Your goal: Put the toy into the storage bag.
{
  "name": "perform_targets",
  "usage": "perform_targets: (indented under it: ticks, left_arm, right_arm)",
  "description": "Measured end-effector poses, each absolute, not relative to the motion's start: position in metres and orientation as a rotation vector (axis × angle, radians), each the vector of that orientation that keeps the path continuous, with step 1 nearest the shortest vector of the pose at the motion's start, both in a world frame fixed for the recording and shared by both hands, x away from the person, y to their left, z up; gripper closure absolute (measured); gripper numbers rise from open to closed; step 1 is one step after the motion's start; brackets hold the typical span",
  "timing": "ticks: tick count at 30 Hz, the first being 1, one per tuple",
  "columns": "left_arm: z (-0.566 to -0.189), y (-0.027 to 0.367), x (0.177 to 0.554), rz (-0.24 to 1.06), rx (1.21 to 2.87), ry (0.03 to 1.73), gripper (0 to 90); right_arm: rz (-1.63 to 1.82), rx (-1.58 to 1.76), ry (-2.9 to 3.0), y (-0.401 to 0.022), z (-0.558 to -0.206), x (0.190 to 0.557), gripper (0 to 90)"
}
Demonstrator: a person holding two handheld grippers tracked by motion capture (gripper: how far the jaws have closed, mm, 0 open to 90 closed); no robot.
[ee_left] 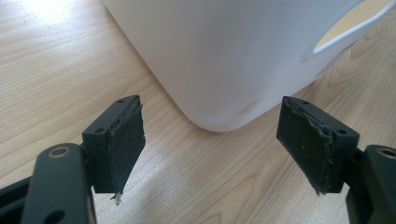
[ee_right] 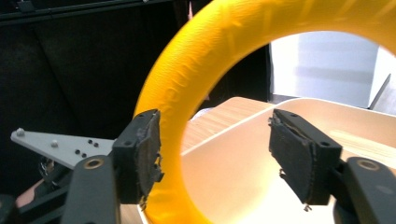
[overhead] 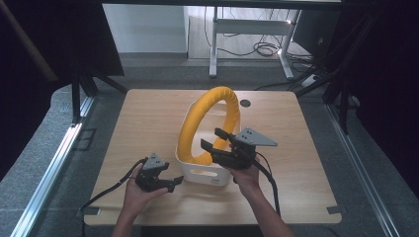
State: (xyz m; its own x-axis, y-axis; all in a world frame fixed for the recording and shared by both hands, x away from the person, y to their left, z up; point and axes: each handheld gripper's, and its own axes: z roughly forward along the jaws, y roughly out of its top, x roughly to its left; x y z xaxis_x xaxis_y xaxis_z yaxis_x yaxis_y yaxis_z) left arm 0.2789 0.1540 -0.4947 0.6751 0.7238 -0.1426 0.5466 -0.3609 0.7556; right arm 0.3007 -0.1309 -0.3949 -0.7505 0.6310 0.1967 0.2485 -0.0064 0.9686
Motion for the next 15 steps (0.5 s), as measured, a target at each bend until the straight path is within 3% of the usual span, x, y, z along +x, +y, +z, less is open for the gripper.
perform_targets:
  ticks: [15]
  left_arm:
    - [-0.494,0.156,0.279,0.281,2.052,0.985,23.4]
  right_arm:
    - [1.735,0.974,1.900,-0.201,-0.422,0.299,39.0]
